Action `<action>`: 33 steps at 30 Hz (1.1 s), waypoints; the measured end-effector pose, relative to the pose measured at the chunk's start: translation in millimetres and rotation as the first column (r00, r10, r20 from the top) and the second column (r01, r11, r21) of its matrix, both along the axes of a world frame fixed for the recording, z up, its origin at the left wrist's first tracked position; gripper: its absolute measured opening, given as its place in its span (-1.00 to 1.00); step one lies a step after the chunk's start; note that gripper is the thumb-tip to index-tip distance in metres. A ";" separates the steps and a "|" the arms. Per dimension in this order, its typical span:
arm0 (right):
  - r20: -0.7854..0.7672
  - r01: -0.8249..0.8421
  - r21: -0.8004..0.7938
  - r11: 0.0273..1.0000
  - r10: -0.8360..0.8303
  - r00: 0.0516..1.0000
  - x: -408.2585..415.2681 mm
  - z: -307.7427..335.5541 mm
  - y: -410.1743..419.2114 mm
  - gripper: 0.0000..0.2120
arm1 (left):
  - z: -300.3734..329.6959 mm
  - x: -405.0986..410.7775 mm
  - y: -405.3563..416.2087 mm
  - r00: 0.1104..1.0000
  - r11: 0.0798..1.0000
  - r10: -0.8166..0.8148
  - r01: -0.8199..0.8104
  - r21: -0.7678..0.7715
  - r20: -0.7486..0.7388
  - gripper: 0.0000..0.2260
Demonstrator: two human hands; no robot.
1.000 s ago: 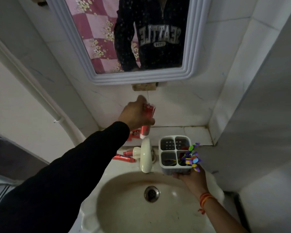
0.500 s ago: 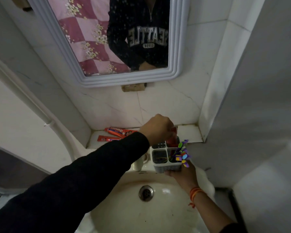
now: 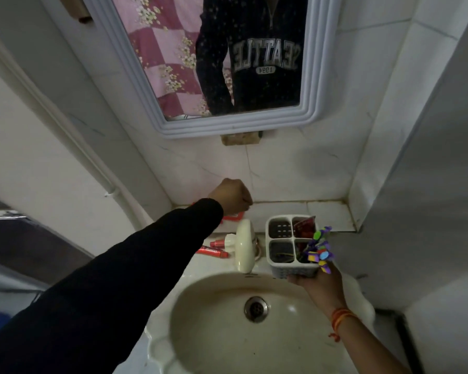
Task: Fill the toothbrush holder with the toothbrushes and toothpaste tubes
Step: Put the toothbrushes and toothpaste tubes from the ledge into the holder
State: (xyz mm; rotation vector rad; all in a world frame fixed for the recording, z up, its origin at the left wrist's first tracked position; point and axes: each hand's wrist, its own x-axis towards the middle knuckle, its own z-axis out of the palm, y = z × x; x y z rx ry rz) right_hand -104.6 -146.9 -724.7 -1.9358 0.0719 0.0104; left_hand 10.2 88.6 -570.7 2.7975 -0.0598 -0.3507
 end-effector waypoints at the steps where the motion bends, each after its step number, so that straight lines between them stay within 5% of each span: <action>1: -0.005 0.005 0.003 1.000 -0.005 1.000 -0.1 0.0 0.7 -0.45 | -7.8 0.5 8.4 0.998 0.999 0.010 -0.007 0.051 -0.062 -0.81; 5: -0.022 0.012 0.019 1.000 -0.012 1.000 0.3 -0.9 2.3 -0.45 | -39.4 -5.7 29.7 0.974 0.970 -0.005 0.060 0.235 -0.227 -0.80; 10: -0.027 0.017 0.046 0.999 -0.016 0.999 0.6 3.0 4.1 -0.45 | -75.0 -13.4 49.4 0.934 0.961 0.058 0.043 0.275 -0.351 -0.84; 21: -0.092 0.052 0.024 0.998 -0.050 0.994 1.9 -8.0 4.6 -0.43 | -89.5 -16.9 59.0 0.931 0.910 -0.070 0.207 0.358 -0.359 -0.88; 26: -0.094 0.049 0.007 0.999 -0.049 0.994 1.9 -7.4 5.4 -0.38 | -60.9 -3.8 70.3 0.946 0.871 -0.148 0.263 0.415 -0.288 -0.68; 30: -0.115 0.062 -0.013 0.998 -0.063 0.991 2.5 -10.9 5.3 -0.38 | -25.2 4.6 73.3 0.978 0.934 -0.091 0.149 0.324 -0.187 -0.65; 33: -0.121 0.073 -0.018 0.997 -0.074 0.990 1.8 -11.3 6.0 -0.39 | -6.6 0.1 63.8 0.984 0.999 -0.012 0.002 -0.054 -0.179 -0.75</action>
